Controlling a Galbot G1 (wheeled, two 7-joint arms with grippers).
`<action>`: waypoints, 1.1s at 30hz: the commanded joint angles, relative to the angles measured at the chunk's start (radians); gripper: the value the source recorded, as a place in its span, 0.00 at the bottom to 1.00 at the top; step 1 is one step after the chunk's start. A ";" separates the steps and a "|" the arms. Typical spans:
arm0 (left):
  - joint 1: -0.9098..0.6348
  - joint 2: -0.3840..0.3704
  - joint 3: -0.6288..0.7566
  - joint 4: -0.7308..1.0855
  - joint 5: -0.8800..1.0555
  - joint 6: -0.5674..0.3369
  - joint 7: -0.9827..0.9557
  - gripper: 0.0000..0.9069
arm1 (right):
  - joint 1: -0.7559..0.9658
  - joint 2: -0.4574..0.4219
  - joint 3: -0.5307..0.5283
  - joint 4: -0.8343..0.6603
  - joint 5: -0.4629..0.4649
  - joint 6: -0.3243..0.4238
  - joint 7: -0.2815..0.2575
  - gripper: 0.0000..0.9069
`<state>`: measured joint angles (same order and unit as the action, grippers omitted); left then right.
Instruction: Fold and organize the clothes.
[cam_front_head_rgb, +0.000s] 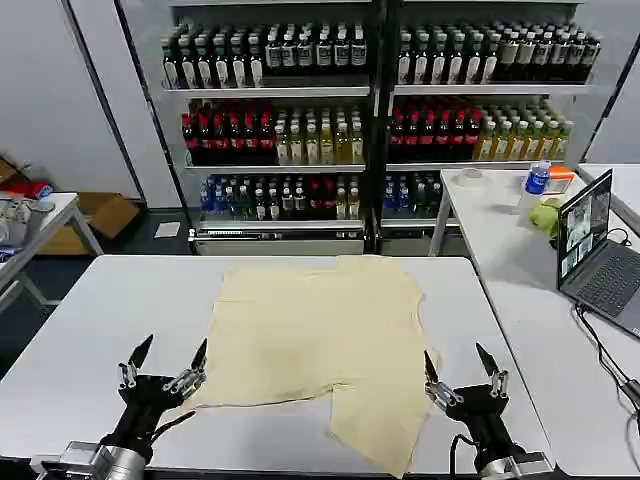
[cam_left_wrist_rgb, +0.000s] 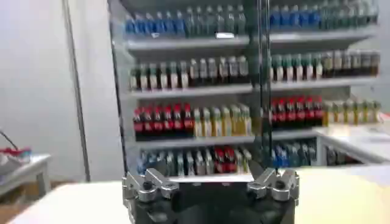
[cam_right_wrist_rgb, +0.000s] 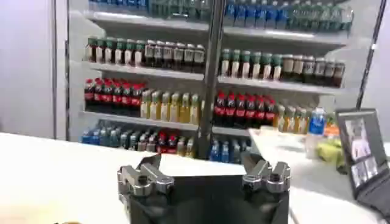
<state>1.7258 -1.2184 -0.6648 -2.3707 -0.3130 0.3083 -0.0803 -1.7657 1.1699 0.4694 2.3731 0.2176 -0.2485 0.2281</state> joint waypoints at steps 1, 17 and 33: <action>-0.052 0.049 -0.014 0.077 -0.005 0.270 0.040 1.00 | -0.037 -0.014 -0.031 -0.004 0.038 -0.085 0.028 1.00; -0.149 0.092 0.092 0.247 0.024 0.272 0.001 1.00 | -0.039 0.002 -0.237 -0.074 -0.050 -0.204 0.094 1.00; -0.185 0.089 0.123 0.322 0.006 0.273 -0.025 1.00 | -0.018 0.049 -0.354 -0.156 -0.132 -0.210 0.111 1.00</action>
<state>1.5605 -1.1339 -0.5569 -2.1001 -0.2963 0.5680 -0.0944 -1.7822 1.2090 0.1710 2.2466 0.1176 -0.4458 0.3337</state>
